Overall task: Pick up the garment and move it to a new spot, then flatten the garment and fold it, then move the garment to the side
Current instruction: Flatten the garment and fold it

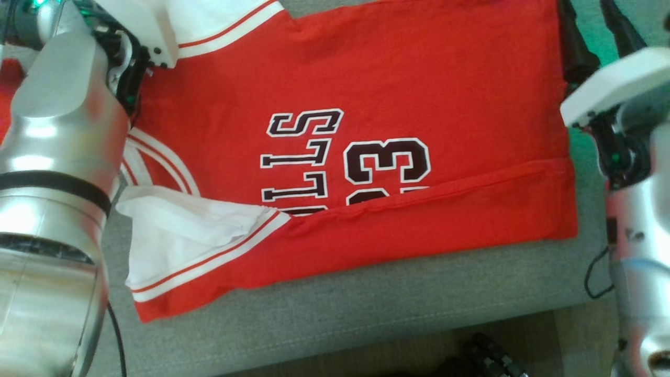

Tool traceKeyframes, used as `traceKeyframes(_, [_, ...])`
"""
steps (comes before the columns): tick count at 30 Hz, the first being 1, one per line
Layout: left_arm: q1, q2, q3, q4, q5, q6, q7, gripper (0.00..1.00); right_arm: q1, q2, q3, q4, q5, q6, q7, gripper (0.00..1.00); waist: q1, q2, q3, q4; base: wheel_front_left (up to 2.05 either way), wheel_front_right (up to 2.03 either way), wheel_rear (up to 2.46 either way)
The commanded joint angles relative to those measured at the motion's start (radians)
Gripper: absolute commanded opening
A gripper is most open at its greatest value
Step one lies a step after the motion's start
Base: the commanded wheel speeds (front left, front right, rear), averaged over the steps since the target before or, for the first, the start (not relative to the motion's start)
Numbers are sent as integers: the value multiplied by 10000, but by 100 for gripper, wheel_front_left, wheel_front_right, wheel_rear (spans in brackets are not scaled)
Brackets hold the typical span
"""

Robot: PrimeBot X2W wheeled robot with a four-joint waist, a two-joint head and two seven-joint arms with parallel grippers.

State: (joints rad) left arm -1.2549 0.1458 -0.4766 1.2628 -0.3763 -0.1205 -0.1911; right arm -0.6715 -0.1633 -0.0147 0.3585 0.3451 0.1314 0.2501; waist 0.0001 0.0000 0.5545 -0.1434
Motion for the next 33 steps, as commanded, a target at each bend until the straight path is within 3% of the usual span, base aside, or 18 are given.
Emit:
traceKeyframes(1, [-447, 289, 54, -180, -100, -2, -155, 0, -212, -115, 234, -22, 119, -7, 65, 100, -1, 0, 23, 64, 0, 0, 0])
traceKeyframes(7, [-533, 223, -22, -121, -231, -53, -348, 0, -1162, -286, 777, 1536, 425, -7, 207, 100, -1, 0, 50, 156, 0, 0, 0])
traceKeyframes(8, [-543, 209, -20, -125, -275, -61, -381, 0, -1281, -330, 886, 1707, 498, -7, 173, 73, -1, 0, 51, 169, 0, 0, 0])
traceKeyframes(10, [-563, 205, -35, -167, -343, -74, -455, 0, -1472, -413, 1079, 2013, 674, -7, 135, 0, -1, 0, 50, 188, 0, 0, 0])
traceKeyframes(18, [-343, 336, -12, -1199, -467, -94, -694, 0, -1527, -901, 1401, 2033, 1156, -7, -995, 0, -1, 0, -202, 463, 0, 0, 0])
traceKeyframes(24, [567, 647, 595, -3405, -471, 11, -703, 0, -951, -1230, 1375, 1337, 1305, -7, -1550, 0, -1, 0, -526, 677, 0, 0, 0])
traceKeyframes(33, [3535, 928, 1530, -7548, -267, 365, -705, 0, 624, -1482, 1138, -117, 1263, -7, -1581, 0, -1, 0, -1124, 948, 0, 0, 0])
